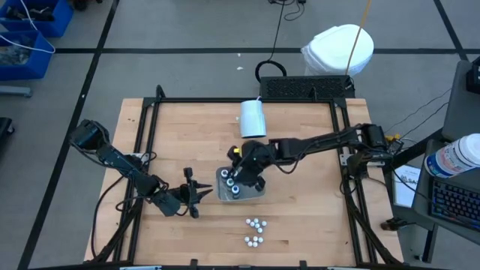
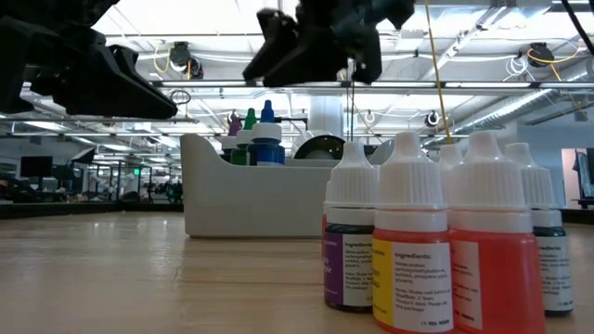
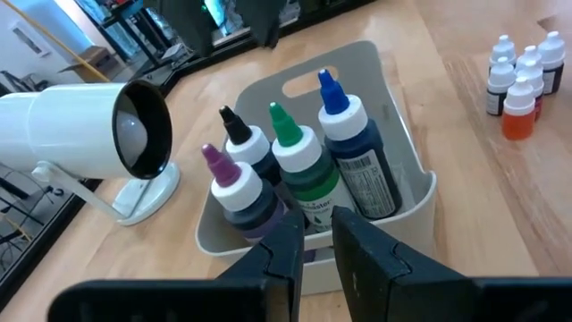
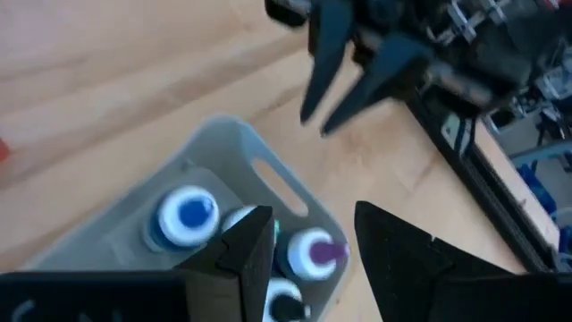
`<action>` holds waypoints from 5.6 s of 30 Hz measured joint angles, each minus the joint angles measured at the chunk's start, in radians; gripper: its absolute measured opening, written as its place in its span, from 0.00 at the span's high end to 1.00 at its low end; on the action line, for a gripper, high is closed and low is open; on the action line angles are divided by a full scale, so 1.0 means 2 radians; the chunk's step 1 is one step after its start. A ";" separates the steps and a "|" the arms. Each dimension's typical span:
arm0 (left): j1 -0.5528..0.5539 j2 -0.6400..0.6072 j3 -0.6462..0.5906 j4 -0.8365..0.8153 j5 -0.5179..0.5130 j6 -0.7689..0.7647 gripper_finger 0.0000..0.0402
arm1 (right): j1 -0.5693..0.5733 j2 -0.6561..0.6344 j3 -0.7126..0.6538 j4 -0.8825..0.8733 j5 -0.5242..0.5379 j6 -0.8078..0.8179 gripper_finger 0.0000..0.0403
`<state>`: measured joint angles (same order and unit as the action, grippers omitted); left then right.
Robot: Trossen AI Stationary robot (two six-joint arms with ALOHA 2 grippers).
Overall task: Pick & Place food coloring
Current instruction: Adjust the large green food coloring bottle on the gray bin
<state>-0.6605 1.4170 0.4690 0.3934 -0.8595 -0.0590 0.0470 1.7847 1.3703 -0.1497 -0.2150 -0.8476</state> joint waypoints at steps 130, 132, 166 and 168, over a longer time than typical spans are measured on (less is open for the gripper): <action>0.232 0.242 0.538 -0.666 0.391 0.443 0.44 | 0.000 -0.348 -0.567 0.567 0.015 0.377 1.00; 0.233 0.242 0.538 -0.666 0.392 0.443 0.44 | 0.000 -0.348 -0.567 0.567 0.015 0.377 1.00; 0.242 0.249 0.538 -0.667 0.409 0.443 0.67 | 0.000 -0.348 -0.566 0.566 0.015 0.368 1.00; 0.242 0.249 0.538 -0.666 0.409 0.443 0.69 | 0.000 -0.348 -0.566 0.566 0.015 0.366 1.00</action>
<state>-0.1761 1.9156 1.5459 -0.9394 -0.0418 0.8265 0.0467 1.0897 0.2375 0.9825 -0.1848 -0.1154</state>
